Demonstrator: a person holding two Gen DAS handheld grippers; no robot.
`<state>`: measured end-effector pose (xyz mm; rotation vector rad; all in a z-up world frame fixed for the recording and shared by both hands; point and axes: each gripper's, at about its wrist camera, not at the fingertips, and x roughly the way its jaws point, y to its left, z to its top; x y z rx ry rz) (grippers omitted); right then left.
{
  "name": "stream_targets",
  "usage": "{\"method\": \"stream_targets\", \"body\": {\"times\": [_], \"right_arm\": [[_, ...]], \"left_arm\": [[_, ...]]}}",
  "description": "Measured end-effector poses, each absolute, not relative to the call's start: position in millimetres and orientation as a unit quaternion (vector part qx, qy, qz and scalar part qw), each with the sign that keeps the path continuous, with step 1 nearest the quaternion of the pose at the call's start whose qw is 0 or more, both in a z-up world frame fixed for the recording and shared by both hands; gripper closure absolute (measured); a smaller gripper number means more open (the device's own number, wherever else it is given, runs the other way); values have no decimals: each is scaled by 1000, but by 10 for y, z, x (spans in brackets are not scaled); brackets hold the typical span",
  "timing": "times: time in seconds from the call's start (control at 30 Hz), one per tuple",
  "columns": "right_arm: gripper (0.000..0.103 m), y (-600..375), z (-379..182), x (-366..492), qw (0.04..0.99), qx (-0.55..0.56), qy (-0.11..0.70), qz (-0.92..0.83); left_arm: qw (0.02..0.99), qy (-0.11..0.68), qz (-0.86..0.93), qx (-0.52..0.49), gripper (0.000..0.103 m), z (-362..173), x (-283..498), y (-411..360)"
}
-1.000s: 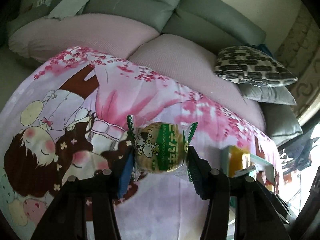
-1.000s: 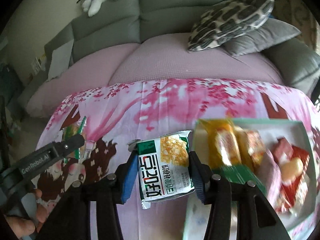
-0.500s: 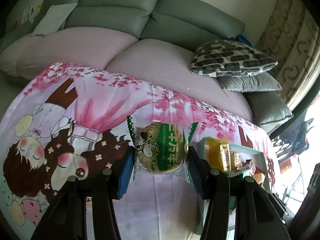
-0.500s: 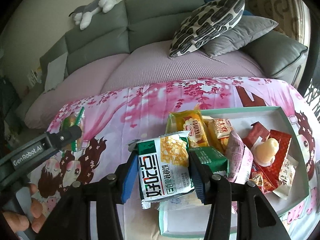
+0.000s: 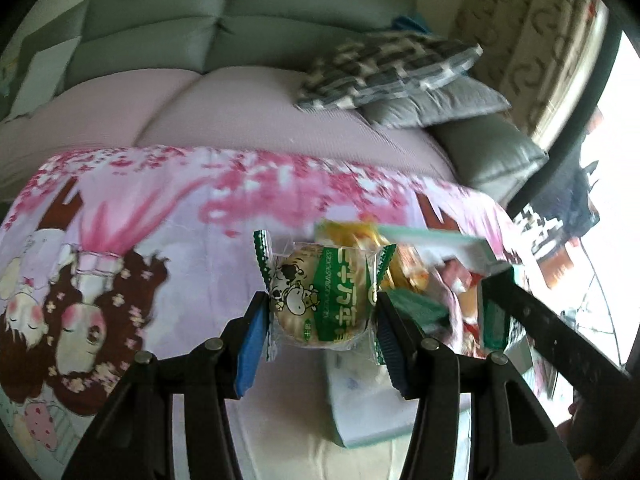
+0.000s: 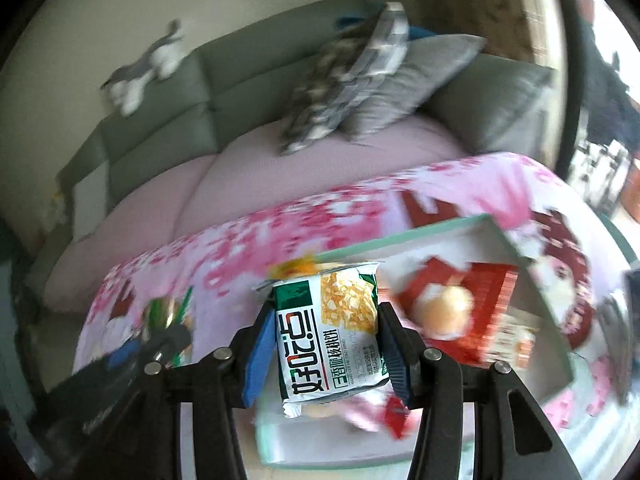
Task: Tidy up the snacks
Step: 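Carry the cookie and cracker pack over the white tray, then open both tools to drop the cookie and cracker pack in the tray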
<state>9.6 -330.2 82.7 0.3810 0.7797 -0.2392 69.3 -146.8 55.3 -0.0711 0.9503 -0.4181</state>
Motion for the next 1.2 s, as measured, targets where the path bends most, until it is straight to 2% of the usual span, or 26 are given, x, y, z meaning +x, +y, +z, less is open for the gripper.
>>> {"method": "stream_targets", "body": {"times": [0.47, 0.57, 0.6, 0.7, 0.77, 0.87, 0.9, 1.0, 1.1, 1.2], "right_arm": [[50, -3598, 246, -212, 852, 207, 452, -163], [50, -3617, 203, -220, 849, 214, 455, -159], [50, -3624, 197, -221, 850, 216, 454, -159], [49, -3612, 185, -228, 848, 217, 456, -158], [44, -3597, 174, -241, 848, 213, 459, -159], [35, -3585, 162, -260, 847, 212, 461, -159], [33, -3583, 160, -273, 847, 212, 461, -159], [28, -3581, 169, -317, 848, 217, 458, -155], [14, -3568, 174, -375, 851, 218, 452, -155], [1, -3524, 166, -414, 853, 209, 452, -154]], "left_arm": [[829, 503, -242, 18, 49, 117, 297, -1930], [828, 507, -238, 25, 46, 56, 293, -1968], [828, 508, -236, 26, 41, 48, 294, -1970], [829, 507, -234, 26, 35, 64, 260, -1943], [831, 507, -227, 32, 29, 56, 256, -1929], [831, 509, -221, 34, 25, 60, 243, -1879], [833, 508, -218, 36, 20, 69, 231, -1853], [837, 502, -214, 37, 12, 99, 197, -1766], [845, 495, -199, 40, 4, 123, 166, -1650], [857, 487, -158, 52, 1, 133, 156, -1483]]}}
